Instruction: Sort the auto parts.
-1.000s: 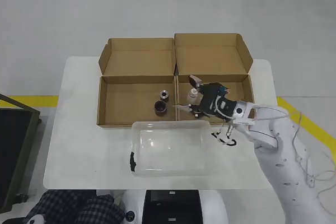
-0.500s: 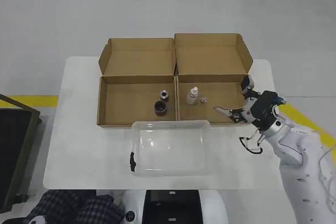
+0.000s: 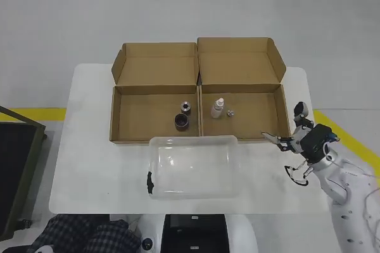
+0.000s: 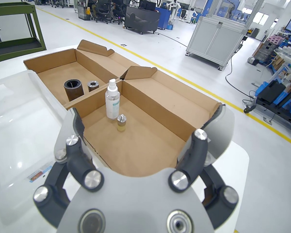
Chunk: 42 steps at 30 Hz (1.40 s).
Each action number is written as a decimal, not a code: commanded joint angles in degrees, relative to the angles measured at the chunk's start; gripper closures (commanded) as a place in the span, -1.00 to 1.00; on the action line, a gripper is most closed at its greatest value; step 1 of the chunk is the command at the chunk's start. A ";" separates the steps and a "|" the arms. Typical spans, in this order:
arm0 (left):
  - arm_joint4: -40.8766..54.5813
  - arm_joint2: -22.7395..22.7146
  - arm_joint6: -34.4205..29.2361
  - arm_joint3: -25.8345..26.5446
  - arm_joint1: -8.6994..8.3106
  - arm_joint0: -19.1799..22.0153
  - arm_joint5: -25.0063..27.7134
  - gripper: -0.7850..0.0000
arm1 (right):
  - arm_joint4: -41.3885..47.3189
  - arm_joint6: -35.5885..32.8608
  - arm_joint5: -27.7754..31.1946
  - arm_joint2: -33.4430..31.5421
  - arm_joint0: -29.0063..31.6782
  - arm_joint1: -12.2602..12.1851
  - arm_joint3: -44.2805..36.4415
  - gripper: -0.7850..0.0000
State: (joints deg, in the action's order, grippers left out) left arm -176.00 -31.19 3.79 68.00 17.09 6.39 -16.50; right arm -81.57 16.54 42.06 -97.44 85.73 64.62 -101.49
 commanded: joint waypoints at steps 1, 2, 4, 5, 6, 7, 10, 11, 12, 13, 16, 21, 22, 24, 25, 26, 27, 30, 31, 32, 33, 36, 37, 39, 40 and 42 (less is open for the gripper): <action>0.00 0.00 0.00 0.00 0.00 0.00 0.00 -1.00 | -1.85 3.28 -0.27 -0.63 1.53 -0.14 0.73 -1.00; 0.00 0.00 0.00 0.00 0.00 0.00 0.00 -1.00 | -2.68 4.94 -0.71 -1.11 2.34 -0.21 1.26 -1.00; 0.00 0.00 0.00 0.00 0.00 0.00 0.00 -1.00 | -3.69 7.70 -1.69 -2.09 3.95 -0.32 2.39 -1.00; 0.00 0.00 0.00 0.00 0.00 0.00 0.00 -1.00 | -4.16 8.69 -2.08 -2.62 4.67 -0.39 2.74 -1.00; 0.00 0.00 0.00 0.00 0.00 0.00 0.00 -1.00 | -4.51 9.54 -2.49 -3.21 5.40 -0.46 3.05 -1.00; 0.00 0.00 0.00 0.00 0.00 0.00 0.00 -1.00 | -4.61 10.23 -2.81 -3.79 6.16 -0.52 3.30 -1.00; 0.00 0.00 0.00 0.00 0.00 0.00 0.00 -1.00 | -5.63 11.39 -2.78 -5.52 8.13 -0.79 3.91 -1.00; 0.00 0.00 0.00 0.00 0.00 0.00 0.00 -1.00 | -5.83 11.73 -2.28 -6.09 8.53 -0.91 4.19 -1.00; 0.00 0.00 0.00 0.00 0.00 0.00 0.00 -1.00 | -5.83 12.40 -1.98 -6.71 8.86 -1.02 4.54 -1.00; 0.00 0.00 0.00 0.00 0.00 0.00 0.00 -1.00 | -6.16 12.94 -1.84 -7.31 9.24 -1.13 4.81 -1.00; 0.00 0.00 0.00 0.00 0.00 0.00 0.00 -1.00 | -7.13 14.30 -1.59 -8.70 10.37 -1.41 5.47 -1.00; 0.00 0.00 0.00 0.00 0.00 0.00 0.00 -1.00 | -6.66 14.76 -0.07 -9.72 11.16 -1.74 6.58 -1.00; 0.00 0.00 0.00 0.00 0.00 0.00 0.00 -1.00 | -6.47 14.67 0.09 -9.84 11.30 -1.79 6.79 -1.00; 0.00 0.00 0.00 0.00 0.00 0.00 0.00 -1.00 | -6.05 14.65 0.28 -9.90 11.41 -1.81 7.02 -1.00; 0.00 0.00 0.00 0.00 0.00 0.00 0.00 -1.00 | -6.12 14.65 0.29 -9.91 11.40 -1.81 6.99 -1.00; 0.00 0.00 0.00 0.00 0.00 0.00 0.00 -1.00 | -6.04 14.64 0.30 -9.92 11.42 -1.81 7.04 -1.00; 0.00 0.00 0.00 0.00 0.00 0.00 0.00 -1.00 | -6.02 14.64 0.30 -9.92 11.42 -1.81 7.04 -1.00; 0.00 0.00 0.00 0.00 0.00 0.00 0.00 -1.00 | -6.04 14.64 0.28 -9.91 11.41 -1.81 7.03 -1.00; 0.00 0.00 0.00 0.00 0.00 0.00 0.00 -1.00 | -6.05 14.65 0.28 -9.90 11.41 -1.81 7.02 -1.00; 0.00 0.00 0.00 0.00 0.00 0.00 0.00 -1.00 | -6.05 14.65 0.28 -9.90 11.41 -1.81 7.02 -1.00; 0.00 0.00 0.00 0.00 0.00 0.00 0.00 -1.00 | -6.05 14.65 0.28 -9.90 11.41 -1.81 7.02 -1.00; 0.00 0.00 0.00 0.00 0.00 0.00 0.00 -1.00 | -6.05 14.65 0.27 -9.90 11.41 -1.81 7.02 -1.00; 0.00 0.00 0.00 0.00 0.00 0.00 0.00 -1.00 | -6.05 14.65 0.27 -9.90 11.41 -1.81 7.02 -1.00; 0.00 0.00 0.00 0.00 0.00 0.00 0.00 -1.00 | -6.05 14.65 0.27 -9.90 11.41 -1.81 7.02 -1.00; 0.00 0.00 0.00 0.00 0.00 0.00 0.00 -1.00 | -6.05 14.65 0.27 -9.90 11.41 -1.81 7.02 -1.00; 0.00 0.00 0.00 0.00 0.00 0.00 0.00 -1.00 | -6.05 14.65 0.27 -9.90 11.41 -1.81 7.02 -1.00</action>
State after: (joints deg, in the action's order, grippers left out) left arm -176.00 -31.19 3.79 68.00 17.09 6.39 -16.50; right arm -87.62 31.19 42.34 -107.34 97.14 62.81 -94.47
